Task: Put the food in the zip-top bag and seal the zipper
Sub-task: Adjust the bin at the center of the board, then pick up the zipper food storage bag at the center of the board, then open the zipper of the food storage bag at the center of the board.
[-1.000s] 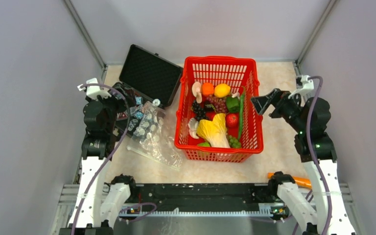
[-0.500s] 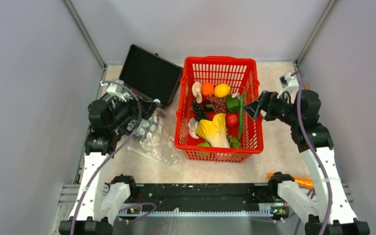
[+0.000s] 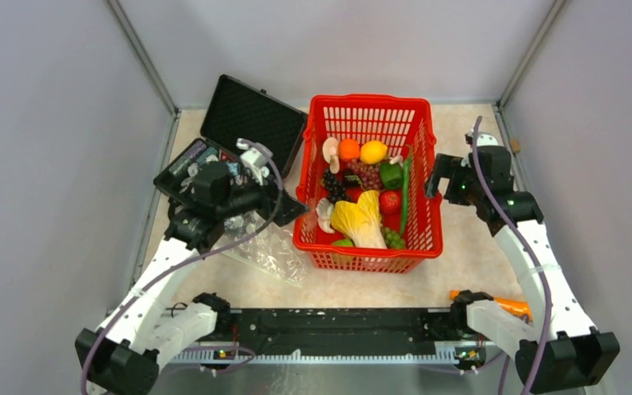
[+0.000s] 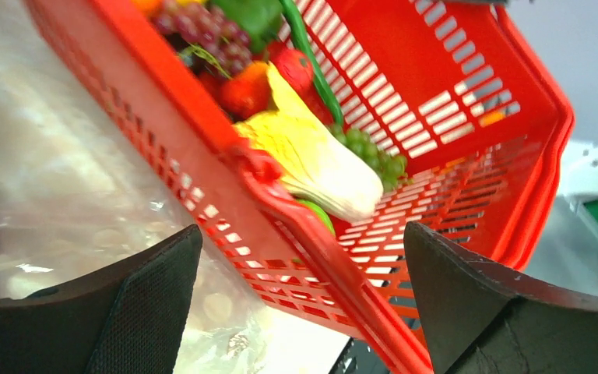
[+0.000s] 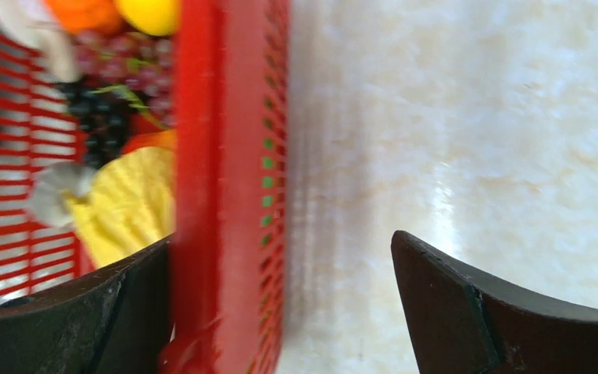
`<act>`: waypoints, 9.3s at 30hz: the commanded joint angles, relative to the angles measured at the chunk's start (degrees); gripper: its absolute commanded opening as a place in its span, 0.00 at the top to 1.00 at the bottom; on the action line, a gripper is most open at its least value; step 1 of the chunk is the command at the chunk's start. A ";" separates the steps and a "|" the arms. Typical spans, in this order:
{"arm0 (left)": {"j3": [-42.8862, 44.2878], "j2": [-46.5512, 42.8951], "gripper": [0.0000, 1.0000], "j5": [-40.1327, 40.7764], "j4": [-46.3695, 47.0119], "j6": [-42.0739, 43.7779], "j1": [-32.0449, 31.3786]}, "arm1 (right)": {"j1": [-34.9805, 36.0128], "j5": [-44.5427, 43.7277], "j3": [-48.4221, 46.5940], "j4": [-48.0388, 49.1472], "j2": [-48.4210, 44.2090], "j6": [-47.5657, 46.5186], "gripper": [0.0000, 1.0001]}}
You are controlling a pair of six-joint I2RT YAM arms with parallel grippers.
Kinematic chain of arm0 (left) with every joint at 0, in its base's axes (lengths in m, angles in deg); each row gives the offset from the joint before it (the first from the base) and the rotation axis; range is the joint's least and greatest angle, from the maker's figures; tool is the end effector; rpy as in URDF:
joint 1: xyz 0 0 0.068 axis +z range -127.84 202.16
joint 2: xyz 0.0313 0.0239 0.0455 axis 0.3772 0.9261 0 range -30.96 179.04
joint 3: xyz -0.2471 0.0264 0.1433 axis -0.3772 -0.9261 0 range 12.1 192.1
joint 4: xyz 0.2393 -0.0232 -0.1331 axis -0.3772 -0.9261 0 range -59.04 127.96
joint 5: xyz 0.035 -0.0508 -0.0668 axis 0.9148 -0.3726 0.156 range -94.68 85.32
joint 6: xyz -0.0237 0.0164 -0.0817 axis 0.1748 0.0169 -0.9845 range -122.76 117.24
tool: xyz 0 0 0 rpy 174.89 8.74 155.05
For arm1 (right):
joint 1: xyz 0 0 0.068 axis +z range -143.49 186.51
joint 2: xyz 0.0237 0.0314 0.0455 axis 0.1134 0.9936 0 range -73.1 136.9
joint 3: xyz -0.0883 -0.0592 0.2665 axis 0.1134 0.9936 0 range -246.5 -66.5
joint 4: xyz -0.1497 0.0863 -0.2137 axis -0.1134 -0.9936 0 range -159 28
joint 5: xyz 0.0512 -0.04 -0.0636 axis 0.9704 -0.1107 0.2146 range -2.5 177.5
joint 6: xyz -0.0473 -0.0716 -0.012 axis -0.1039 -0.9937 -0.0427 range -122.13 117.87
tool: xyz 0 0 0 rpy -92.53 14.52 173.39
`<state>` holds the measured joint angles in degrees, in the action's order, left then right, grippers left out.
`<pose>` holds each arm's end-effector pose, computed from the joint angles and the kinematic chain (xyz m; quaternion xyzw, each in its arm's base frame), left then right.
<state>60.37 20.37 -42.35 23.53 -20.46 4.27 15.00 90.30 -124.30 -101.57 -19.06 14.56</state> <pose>0.2106 -0.1170 0.3366 0.1922 0.7629 -0.4189 0.4534 0.2300 0.0380 0.3277 0.0525 0.8886 0.1205 0.4395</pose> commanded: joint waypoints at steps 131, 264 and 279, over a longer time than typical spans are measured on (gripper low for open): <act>12.74 -17.29 1.00 19.14 -12.86 -26.44 34.96 | 53.45 -9.01 -19.08 38.05 33.56 1.93 0.17; 12.94 -20.06 1.00 -2.02 18.41 -27.40 11.12 | 43.26 1.92 4.82 51.58 0.01 3.83 0.18; 10.89 -20.39 1.00 -3.31 22.74 -32.19 11.12 | 42.50 12.50 5.65 61.57 2.26 4.96 0.60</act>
<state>71.58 -0.07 -44.10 41.49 -50.25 15.35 58.06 101.08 -117.81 -44.50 -18.07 19.54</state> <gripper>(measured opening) 0.002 0.413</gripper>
